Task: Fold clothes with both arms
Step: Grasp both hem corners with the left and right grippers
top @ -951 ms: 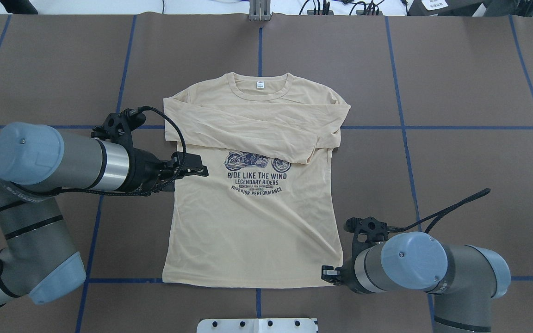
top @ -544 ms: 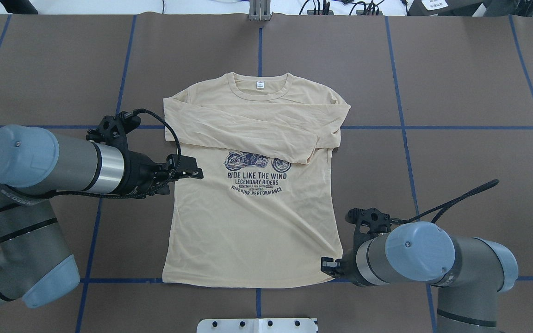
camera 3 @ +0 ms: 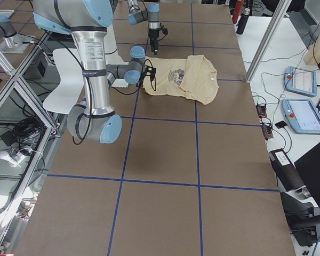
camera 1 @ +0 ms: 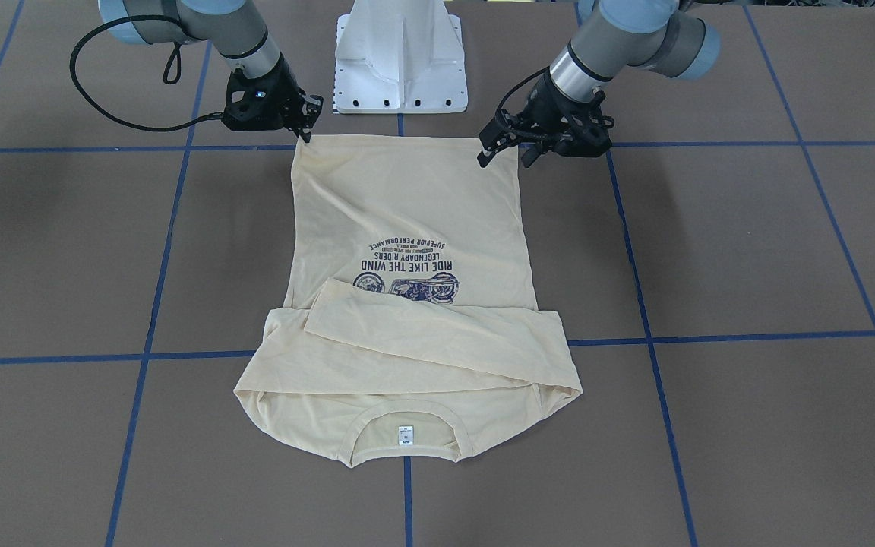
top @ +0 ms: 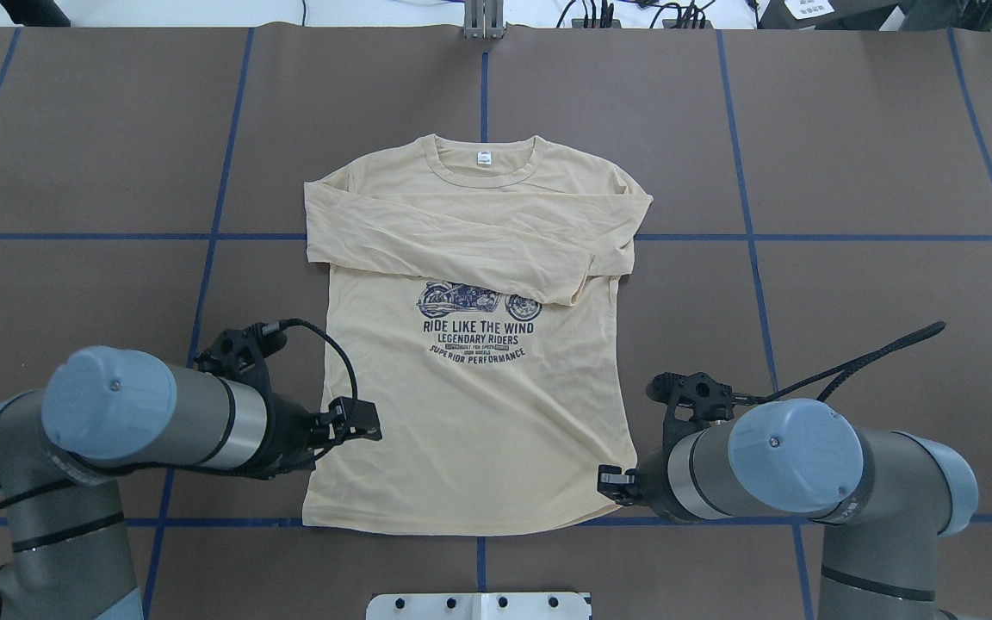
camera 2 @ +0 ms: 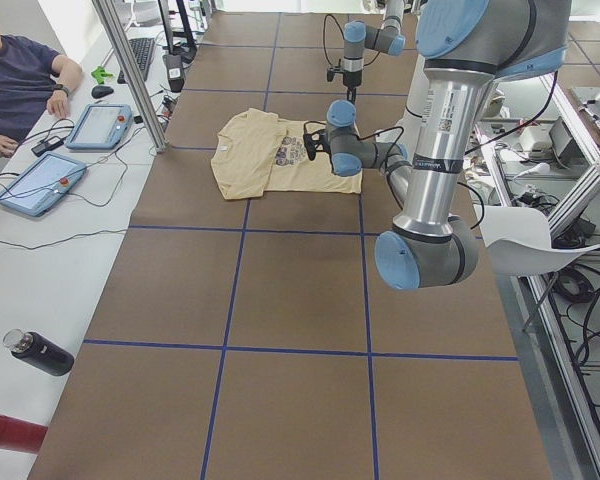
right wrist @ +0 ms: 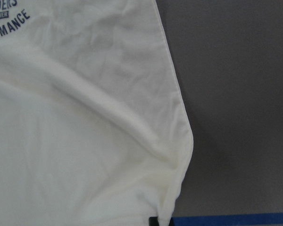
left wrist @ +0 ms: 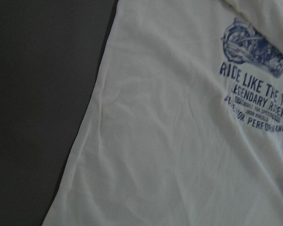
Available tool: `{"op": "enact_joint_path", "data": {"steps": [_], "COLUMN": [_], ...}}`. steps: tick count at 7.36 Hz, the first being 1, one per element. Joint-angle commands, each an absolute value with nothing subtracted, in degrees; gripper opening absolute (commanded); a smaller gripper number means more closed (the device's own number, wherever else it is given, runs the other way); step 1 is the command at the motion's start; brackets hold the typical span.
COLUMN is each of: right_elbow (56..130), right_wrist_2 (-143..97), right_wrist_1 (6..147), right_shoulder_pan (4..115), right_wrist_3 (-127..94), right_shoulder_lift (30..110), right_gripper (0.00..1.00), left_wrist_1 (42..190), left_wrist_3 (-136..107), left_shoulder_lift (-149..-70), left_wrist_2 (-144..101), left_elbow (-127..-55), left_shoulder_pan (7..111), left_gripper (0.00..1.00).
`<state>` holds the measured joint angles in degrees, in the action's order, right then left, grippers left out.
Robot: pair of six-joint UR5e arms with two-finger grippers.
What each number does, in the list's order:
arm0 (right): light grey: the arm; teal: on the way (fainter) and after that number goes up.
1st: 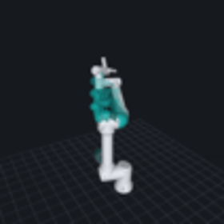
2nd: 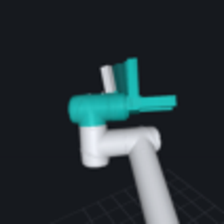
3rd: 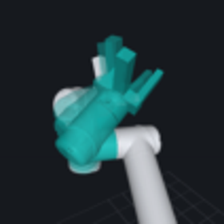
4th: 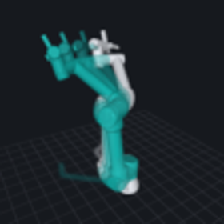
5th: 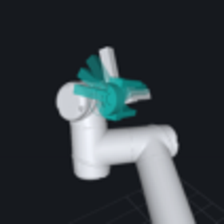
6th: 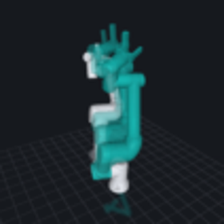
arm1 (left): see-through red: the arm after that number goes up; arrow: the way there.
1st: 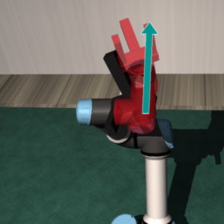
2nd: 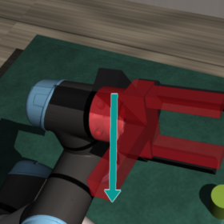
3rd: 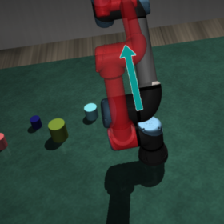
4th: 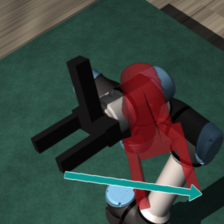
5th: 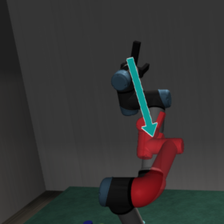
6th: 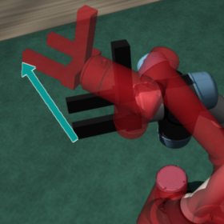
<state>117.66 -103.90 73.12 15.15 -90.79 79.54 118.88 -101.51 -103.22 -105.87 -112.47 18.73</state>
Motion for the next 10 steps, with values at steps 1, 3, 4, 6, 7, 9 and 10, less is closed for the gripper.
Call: {"op": "enact_joint_path", "data": {"steps": [1,3,4,6,7,9,10], "right_elbow": [117.6,117.5,117.4,117.4,117.3,117.3,117.2], "right_wrist_2": [-103.8,-103.8,-103.8,-103.9,-103.9,-104.0,-104.0], "right_wrist_1": [73.0,73.0,73.1,73.1,73.1,73.1,73.1], "right_shoulder_pan": [15.2,15.3,15.3,15.5,15.5,15.6,15.6], "right_wrist_3": [-90.8,-90.8,-90.7,-90.8,-90.7,-90.7,-90.7], "right_shoulder_lift": [79.5,78.7,78.3,78.4,78.4,78.4,78.4], "right_gripper": [0.00,0.00,0.00,0.00,0.00,0.00,0.00], "left_wrist_1": [114.3,111.9,110.4,107.7,107.0,106.8,106.8], "left_wrist_3": [-104.3,-104.3,-104.3,-103.8,-103.8,-103.6,-103.6], "left_shoulder_lift": [-103.2,-103.0,-103.0,-103.0,-103.1,-103.1,-103.1], "left_wrist_2": [-103.5,-102.7,-102.6,-102.6,-102.6,-102.5,-102.5], "left_elbow": [-112.4,-112.2,-112.1,-112.1,-112.1,-112.1,-112.1], "left_shoulder_pan": [13.0,12.1,12.2,12.8,13.0,12.9,12.9], "left_gripper": [1.00,0.98,0.97,0.97,0.96,0.96,0.91]}}
